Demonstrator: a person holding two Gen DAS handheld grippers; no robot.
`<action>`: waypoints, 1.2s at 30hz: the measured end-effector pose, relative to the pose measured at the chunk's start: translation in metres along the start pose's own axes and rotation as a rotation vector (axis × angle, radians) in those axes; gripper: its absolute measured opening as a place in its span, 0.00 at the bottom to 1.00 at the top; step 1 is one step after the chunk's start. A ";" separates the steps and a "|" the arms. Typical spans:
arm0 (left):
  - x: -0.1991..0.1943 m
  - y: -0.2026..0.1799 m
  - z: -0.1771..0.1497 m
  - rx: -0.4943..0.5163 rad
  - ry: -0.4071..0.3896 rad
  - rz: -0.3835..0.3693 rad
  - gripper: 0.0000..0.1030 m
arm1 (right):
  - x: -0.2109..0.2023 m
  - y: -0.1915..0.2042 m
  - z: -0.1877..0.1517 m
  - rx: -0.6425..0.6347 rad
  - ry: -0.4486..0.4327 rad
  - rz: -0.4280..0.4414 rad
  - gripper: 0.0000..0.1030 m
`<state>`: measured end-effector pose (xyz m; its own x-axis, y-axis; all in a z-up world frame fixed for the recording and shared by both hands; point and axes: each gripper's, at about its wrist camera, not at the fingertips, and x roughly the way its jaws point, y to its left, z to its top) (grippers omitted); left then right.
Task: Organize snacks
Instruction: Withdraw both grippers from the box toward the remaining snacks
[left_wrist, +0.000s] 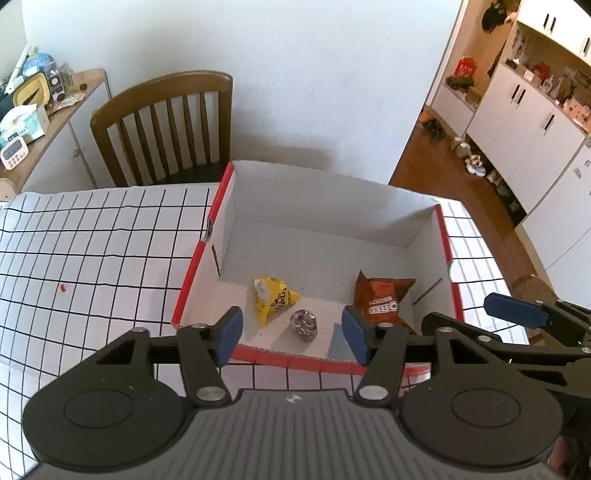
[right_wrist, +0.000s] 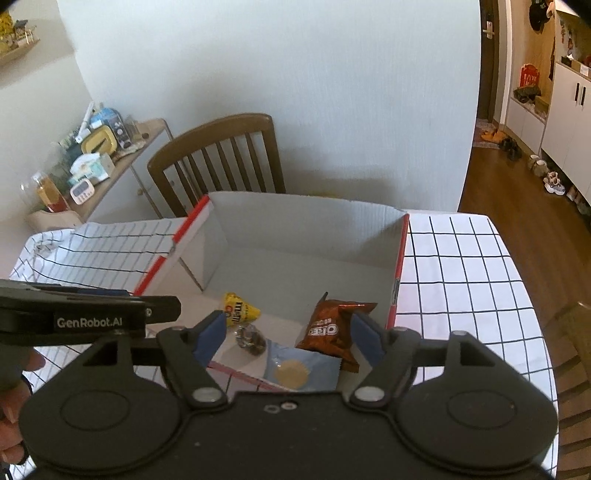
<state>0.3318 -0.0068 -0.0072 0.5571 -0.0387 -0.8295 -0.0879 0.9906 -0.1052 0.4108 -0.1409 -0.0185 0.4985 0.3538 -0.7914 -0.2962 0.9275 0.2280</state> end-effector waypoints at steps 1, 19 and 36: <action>-0.005 0.000 -0.002 0.001 -0.009 -0.003 0.61 | -0.005 0.001 -0.001 -0.001 -0.009 0.002 0.75; -0.072 -0.003 -0.046 0.021 -0.097 -0.060 0.61 | -0.073 0.017 -0.032 -0.030 -0.095 0.061 0.86; -0.112 0.001 -0.105 0.026 -0.163 -0.072 0.70 | -0.119 0.030 -0.078 -0.040 -0.149 0.139 0.88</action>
<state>0.1821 -0.0154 0.0282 0.6880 -0.0894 -0.7202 -0.0228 0.9892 -0.1446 0.2786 -0.1649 0.0383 0.5646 0.4946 -0.6607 -0.4010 0.8641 0.3042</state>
